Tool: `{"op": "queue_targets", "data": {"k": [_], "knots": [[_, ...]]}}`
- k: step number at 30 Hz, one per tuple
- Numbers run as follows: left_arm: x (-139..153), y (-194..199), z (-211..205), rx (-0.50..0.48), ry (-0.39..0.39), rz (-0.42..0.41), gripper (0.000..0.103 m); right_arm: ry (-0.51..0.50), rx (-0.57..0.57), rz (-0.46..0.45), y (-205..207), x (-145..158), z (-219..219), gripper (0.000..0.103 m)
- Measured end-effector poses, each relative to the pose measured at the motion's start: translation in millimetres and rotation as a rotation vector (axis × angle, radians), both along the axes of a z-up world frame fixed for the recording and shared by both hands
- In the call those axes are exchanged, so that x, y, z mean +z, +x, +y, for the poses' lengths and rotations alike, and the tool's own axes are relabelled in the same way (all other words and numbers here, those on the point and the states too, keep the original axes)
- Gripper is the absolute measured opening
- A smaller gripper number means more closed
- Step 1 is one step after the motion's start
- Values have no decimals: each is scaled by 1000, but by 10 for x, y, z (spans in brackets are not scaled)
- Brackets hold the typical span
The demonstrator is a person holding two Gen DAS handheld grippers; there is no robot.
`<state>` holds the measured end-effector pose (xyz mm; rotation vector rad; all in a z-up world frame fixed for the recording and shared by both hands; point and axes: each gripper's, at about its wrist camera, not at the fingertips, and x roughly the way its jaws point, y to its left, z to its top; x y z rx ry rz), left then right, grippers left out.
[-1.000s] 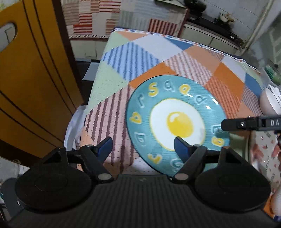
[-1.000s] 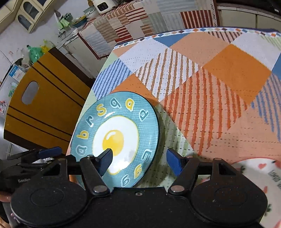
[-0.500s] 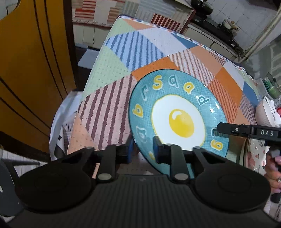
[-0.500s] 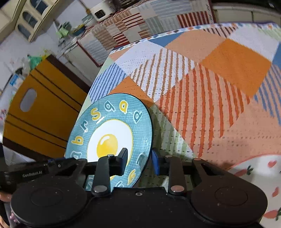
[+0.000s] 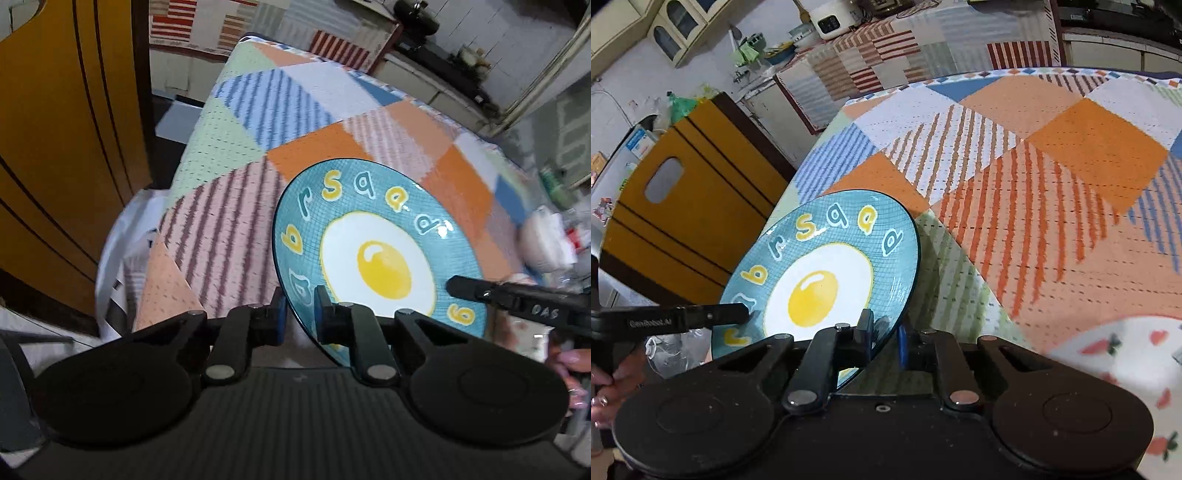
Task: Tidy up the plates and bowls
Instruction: 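Lift the egg plate and carry it over the bunny plate stack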
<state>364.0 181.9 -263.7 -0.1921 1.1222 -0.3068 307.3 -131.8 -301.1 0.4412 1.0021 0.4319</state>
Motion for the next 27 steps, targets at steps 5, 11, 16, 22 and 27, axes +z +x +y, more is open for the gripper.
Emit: {"op": "queue_targets", "data": {"k": [5, 11, 16, 22, 27], "knots": [[322, -248, -85, -45, 2, -52, 13, 28, -6, -71, -301, 275, -141, 18], [696, -569, -348, -106, 8, -102, 14, 4, -24, -134, -681, 687, -336, 18], [947, -814, -605, -163, -8, -144, 14, -20, -43, -157, -979, 924, -572, 18], [1055, -1050, -952, -217, -20, -156, 14, -43, -90, -174, -1390, 1087, -889, 19], [962, -1189, -1239, -266, -14, -138, 15, -71, -147, -191, -1696, 1077, -1075, 19]]}}
